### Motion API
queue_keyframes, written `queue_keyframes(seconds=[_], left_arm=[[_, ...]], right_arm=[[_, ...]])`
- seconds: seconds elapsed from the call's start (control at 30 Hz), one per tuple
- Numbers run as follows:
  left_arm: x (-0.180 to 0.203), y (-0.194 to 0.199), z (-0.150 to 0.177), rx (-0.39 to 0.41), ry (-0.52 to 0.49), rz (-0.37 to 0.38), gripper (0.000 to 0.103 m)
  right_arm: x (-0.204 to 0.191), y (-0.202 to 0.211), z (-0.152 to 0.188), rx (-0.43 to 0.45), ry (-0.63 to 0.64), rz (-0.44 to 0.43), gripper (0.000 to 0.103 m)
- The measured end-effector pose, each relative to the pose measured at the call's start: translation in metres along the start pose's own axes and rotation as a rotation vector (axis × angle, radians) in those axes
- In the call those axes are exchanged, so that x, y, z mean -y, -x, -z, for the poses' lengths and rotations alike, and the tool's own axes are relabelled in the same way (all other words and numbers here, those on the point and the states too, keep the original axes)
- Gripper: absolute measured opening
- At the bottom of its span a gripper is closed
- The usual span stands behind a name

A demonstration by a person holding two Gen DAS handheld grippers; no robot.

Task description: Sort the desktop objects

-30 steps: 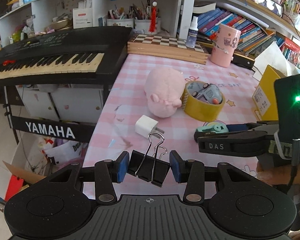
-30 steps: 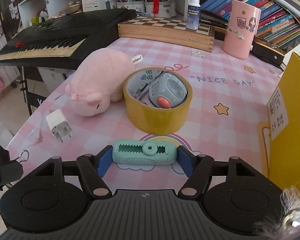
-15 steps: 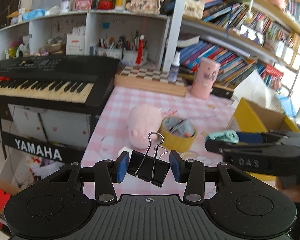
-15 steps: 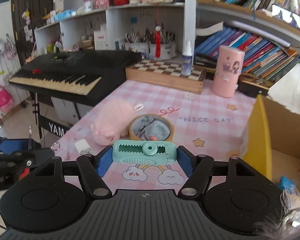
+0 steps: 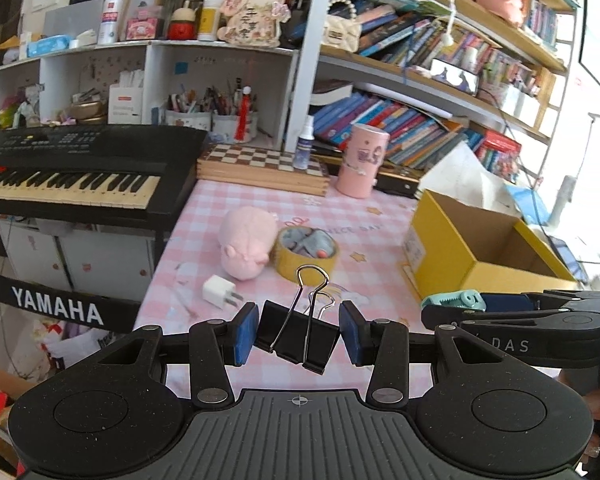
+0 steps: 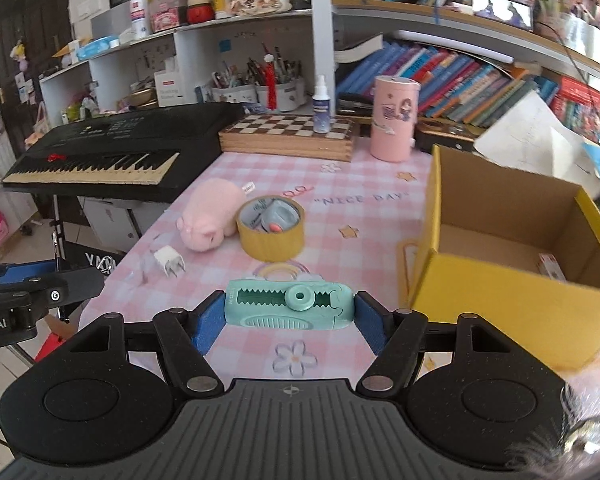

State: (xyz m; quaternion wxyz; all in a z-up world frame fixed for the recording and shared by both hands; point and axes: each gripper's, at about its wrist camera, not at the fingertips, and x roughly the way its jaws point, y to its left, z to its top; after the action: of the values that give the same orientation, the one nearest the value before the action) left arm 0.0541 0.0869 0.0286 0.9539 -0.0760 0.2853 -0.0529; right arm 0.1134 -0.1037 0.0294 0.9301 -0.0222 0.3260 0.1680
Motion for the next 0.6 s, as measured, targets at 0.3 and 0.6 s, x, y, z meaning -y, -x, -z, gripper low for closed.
queue_keyframes(seconds=[0.3,0.6], left_arm=[[0.027,0.016,0.029,-0.056,-0.055,0.104,0.042],[0.067,0.022,0.046,-0.108,-0.165,0.248,0.042]], right_arm=[[0.011,0.045,0.047,-0.033,-0.057,0.078,0.066],[0.036,0.087,0.095,-0.067,-0.194,0.200,0.066]])
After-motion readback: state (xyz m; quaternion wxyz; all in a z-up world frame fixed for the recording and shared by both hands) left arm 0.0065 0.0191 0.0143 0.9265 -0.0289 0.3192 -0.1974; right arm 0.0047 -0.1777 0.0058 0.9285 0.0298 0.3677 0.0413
